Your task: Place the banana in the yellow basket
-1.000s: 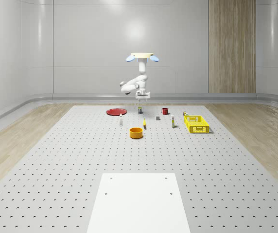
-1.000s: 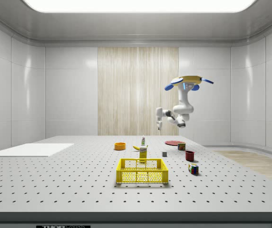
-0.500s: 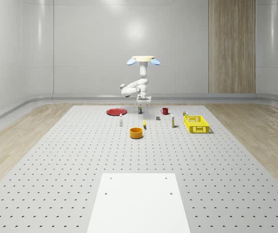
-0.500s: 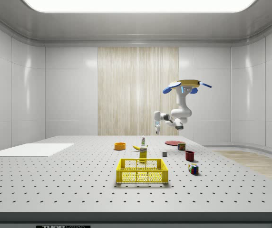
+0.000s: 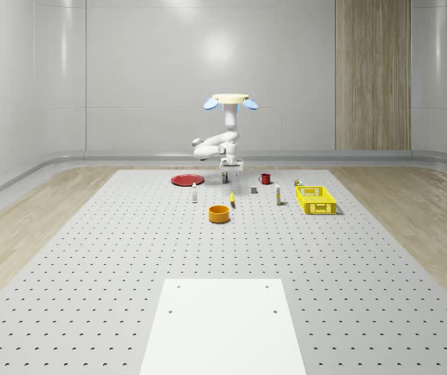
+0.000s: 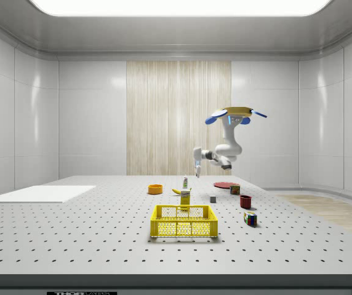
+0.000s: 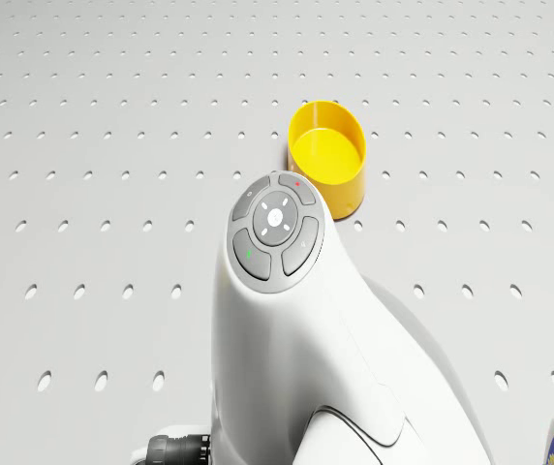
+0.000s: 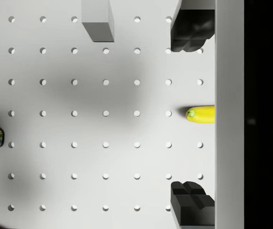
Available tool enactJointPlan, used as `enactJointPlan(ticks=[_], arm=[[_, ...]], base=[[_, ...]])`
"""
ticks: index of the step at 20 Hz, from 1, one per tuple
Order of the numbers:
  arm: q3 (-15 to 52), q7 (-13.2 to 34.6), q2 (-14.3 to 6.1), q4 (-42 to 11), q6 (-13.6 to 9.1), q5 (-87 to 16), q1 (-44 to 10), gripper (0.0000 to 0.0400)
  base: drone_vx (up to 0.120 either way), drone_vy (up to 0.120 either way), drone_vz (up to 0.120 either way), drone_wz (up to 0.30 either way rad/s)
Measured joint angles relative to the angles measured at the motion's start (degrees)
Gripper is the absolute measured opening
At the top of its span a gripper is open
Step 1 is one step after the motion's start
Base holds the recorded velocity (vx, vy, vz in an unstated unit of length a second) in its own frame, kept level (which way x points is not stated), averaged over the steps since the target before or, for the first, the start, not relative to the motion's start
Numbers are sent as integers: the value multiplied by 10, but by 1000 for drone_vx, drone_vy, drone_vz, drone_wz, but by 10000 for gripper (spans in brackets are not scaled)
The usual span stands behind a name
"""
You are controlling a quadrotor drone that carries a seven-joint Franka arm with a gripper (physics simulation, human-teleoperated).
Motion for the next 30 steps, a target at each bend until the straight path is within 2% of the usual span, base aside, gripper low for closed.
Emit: enactJointPlan(ticks=[9, 23, 26, 30], arm=[[6, 7, -23, 2, 21, 12, -7, 400], [14, 15, -55, 4, 51, 27, -16, 400], [16, 17, -61, 4, 57, 30, -18, 400], [11, 18, -71, 5, 68, 27, -19, 400]], base=[[120, 0, -31, 0], [120, 0, -120, 0], [27, 0, -93, 0], [0, 0, 0, 0]])
